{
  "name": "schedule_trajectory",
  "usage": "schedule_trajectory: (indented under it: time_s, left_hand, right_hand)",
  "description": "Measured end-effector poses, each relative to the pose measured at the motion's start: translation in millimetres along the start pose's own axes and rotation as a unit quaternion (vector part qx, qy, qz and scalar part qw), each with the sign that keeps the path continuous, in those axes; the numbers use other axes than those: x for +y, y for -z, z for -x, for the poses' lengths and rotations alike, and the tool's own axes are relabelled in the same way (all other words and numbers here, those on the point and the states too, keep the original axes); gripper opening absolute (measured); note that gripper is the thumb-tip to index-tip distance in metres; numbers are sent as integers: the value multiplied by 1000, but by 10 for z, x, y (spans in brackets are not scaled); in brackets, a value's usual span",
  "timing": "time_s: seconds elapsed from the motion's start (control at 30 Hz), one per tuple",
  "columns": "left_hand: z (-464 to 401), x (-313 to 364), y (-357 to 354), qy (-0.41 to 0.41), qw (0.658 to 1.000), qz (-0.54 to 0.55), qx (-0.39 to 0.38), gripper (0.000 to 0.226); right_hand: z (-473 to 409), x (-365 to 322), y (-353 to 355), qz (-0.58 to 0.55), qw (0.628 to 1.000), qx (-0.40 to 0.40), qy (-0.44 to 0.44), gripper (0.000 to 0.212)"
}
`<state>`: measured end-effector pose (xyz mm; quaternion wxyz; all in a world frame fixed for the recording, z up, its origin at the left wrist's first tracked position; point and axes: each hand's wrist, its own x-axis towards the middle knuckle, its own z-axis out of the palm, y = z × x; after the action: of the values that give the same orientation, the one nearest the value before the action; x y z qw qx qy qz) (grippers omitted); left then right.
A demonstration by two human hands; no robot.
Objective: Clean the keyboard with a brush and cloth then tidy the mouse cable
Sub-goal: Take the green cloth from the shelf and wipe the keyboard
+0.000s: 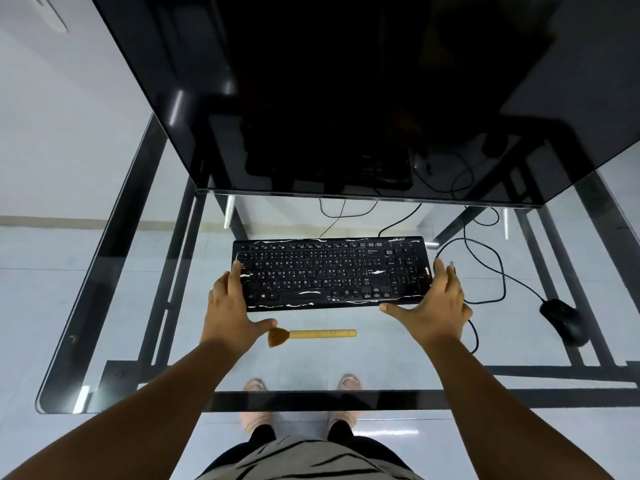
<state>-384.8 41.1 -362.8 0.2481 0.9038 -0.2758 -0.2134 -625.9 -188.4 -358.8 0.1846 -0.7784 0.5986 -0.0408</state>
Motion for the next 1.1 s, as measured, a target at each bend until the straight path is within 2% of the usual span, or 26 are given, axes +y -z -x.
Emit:
schedule_trajectory:
  time_s: [0.2,0.57,0.77,0.87,1.0,1.1]
  left_hand:
    - [-66,29,67,-8,999,29,17,120]
    - [-278,133,173,-25,999,47,11,113]
    - [-317,86,138,-25,999,28,5,116]
    - [-313,82,145,-43,999,-21,1,112]
    - [-342,139,226,-94,988,-122,24,103]
    - [-385,228,457,-137,976,-154,73,88]
  right_hand:
    - [-46,4,30,-19,999,-30,-6,137]
    - [-64,-63,41,-11,1000,-14,-17,133]
    - [-60,-62,21,-5,1000,-6,-17,131]
    - [-39,-95,21,-14,1000,6,-11,128]
    - [-74,-366,120,-69,996,48,32,104]
    - [-122,-747,326,-114,984,96,98,82]
